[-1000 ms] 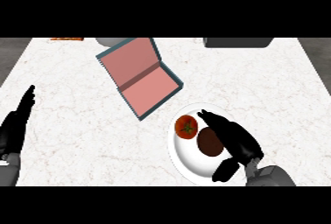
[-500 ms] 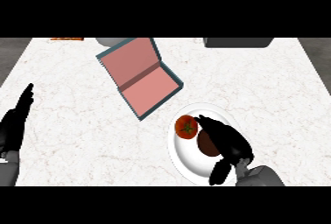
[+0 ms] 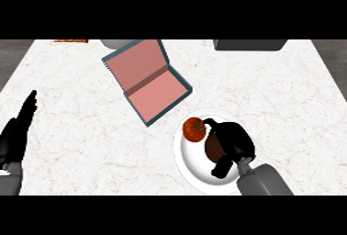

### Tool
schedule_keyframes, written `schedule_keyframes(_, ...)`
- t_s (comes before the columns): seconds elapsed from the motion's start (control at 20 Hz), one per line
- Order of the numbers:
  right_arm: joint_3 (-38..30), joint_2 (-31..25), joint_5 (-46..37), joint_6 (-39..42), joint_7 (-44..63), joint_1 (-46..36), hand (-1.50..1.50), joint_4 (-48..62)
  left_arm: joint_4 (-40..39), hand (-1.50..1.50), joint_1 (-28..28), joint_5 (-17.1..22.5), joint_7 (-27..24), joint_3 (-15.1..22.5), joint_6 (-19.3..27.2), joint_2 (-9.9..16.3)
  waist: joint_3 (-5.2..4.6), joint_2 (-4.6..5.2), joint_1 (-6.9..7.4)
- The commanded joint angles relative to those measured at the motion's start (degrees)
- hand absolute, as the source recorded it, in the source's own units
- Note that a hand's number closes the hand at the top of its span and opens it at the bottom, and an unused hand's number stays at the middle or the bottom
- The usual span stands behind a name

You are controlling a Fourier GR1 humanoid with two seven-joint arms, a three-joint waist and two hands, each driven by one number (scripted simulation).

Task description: Pick the cupcake from the plate and place it in the cardboard box

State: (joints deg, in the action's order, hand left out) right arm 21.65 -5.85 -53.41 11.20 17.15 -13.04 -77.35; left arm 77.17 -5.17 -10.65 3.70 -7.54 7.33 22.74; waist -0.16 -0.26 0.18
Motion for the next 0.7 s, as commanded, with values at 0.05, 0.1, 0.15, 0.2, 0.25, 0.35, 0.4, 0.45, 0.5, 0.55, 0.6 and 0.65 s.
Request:
schedule_keyframes(0.05, -0.39, 0.49, -5.48, -5.96, -1.46, -2.61, 1.50, 3.82, 1.51, 0.00, 0.19, 1.30, 0.47, -2.69, -2.82, 1.81, 0.17, 0.24, 0.06)
schedule_keyframes(0.1, -0.25, -2.12, -5.79, -6.86, -2.46, 2.38, 1.50, 0.47, 0.77, 0.00, -1.39, -0.57, 1.90, -1.27, -1.41, 0.37, 0.17, 0.22, -0.27)
schedule_keyframes(0.15, -4.09, -0.47, -5.12, -7.46, -3.51, -5.44, 1.50, 8.47, -2.90, 0.00, -2.80, -0.95, -0.17, -0.81, -1.73, -0.26, 0.17, 0.35, -0.04)
schedule_keyframes(0.2, -5.04, -4.28, -4.04, -7.21, -6.11, -1.18, 1.50, 5.26, 1.61, 0.00, 0.52, -1.99, 0.72, -0.56, 0.26, -1.22, 0.18, 0.25, -0.04)
schedule_keyframes(0.25, -6.66, -5.01, -3.17, -2.79, -3.61, -3.49, 1.50, 2.46, 2.49, 0.00, 0.63, -1.49, 2.13, -0.69, -0.40, -1.37, 0.17, 0.22, -0.06)
schedule_keyframes(0.35, -8.67, -4.64, -3.35, -2.38, -3.21, -6.21, 1.50, 6.17, -1.61, 0.00, -2.98, -1.77, 0.41, -1.28, -0.76, -1.36, 0.16, 0.29, -0.18)
schedule_keyframes(0.4, -8.77, -2.85, -5.11, -5.77, -3.57, -7.37, 1.50, 9.33, -0.65, 0.00, -2.06, -1.26, 0.44, -1.95, -1.94, -0.95, 0.17, 0.29, -0.01)
schedule_keyframes(0.45, -9.93, -4.41, -5.14, -8.27, -5.71, -7.85, 1.50, 10.30, -4.11, 0.00, -3.27, -3.15, -1.51, -0.94, 0.90, -2.78, 0.16, 0.36, -0.12)
schedule_keyframes(0.5, -9.71, -5.07, -5.62, -6.65, -3.49, -6.74, 1.50, 5.71, -1.63, 0.00, -1.63, -0.49, -0.67, -3.09, -2.87, 0.12, 0.16, 0.24, -0.11)
schedule_keyframes(0.55, -9.97, -4.40, -6.88, -6.83, -0.92, -10.17, 1.50, 6.18, -3.43, 0.00, -0.99, -2.79, -2.58, -0.44, 0.73, -3.90, 0.14, 0.29, -0.10)
schedule_keyframes(0.6, -8.59, -4.95, -8.73, -7.68, 0.88, -8.02, 1.50, 1.26, 0.51, 0.00, 0.84, -2.35, 0.03, -1.33, -0.64, -1.59, 0.15, 0.09, -0.11)
schedule_keyframes(0.65, -9.27, -6.32, -9.89, -7.48, 1.82, -8.45, 1.50, 1.56, 5.81, 0.00, 2.60, -2.49, 3.10, -0.47, -0.83, -1.80, 0.19, 0.01, 0.20)
